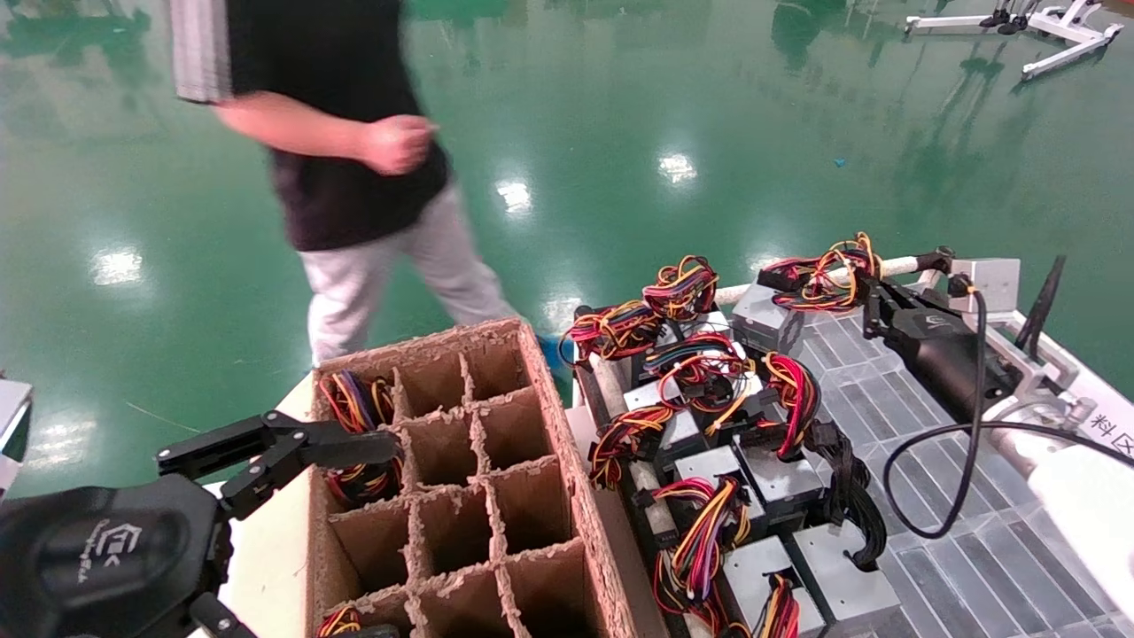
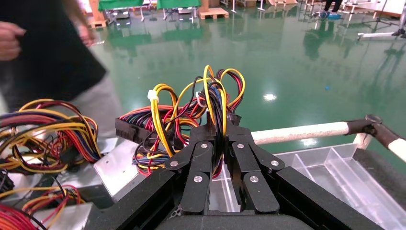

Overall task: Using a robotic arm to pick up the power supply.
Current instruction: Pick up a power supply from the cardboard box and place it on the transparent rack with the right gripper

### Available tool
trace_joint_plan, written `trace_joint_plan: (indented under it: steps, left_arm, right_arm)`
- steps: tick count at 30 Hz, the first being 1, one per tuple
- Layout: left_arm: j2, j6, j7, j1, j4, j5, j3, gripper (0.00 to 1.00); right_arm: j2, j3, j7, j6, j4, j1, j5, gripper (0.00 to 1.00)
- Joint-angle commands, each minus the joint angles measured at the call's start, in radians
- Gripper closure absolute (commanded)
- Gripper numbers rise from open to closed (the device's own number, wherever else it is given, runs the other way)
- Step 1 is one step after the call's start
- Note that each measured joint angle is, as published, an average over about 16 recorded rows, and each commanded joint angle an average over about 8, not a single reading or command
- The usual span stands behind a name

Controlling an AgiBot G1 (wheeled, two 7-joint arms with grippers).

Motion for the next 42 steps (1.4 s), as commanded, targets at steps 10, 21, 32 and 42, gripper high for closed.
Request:
trace_joint_plan:
  steps: [10, 21, 32, 42]
  left_arm:
    - [0.0, 0.0, 0.0, 0.0, 0.0, 0.0, 0.0, 0.0]
    - [0.0, 0.0, 0.0, 0.0, 0.0, 0.0, 0.0, 0.0]
    - [0.0, 0.0, 0.0, 0.0, 0.0, 0.0, 0.0, 0.0]
    - [0.0, 0.0, 0.0, 0.0, 0.0, 0.0, 0.0, 0.0]
  right_arm:
    - [0.045, -0.039, 0.034, -0.036, 0.001, 0.009, -0.056, 1.0]
    - [0.079, -0.119, 0.049, -0.102, 0.018, 0.077, -0.172, 1.0]
    - [0.137, -0.163, 0.071, -0.181, 0.011, 0.094, -0.235, 1.0]
    - [0.136, -0.184, 0.102, -0.184, -0.004, 0.12, -0.265, 1.0]
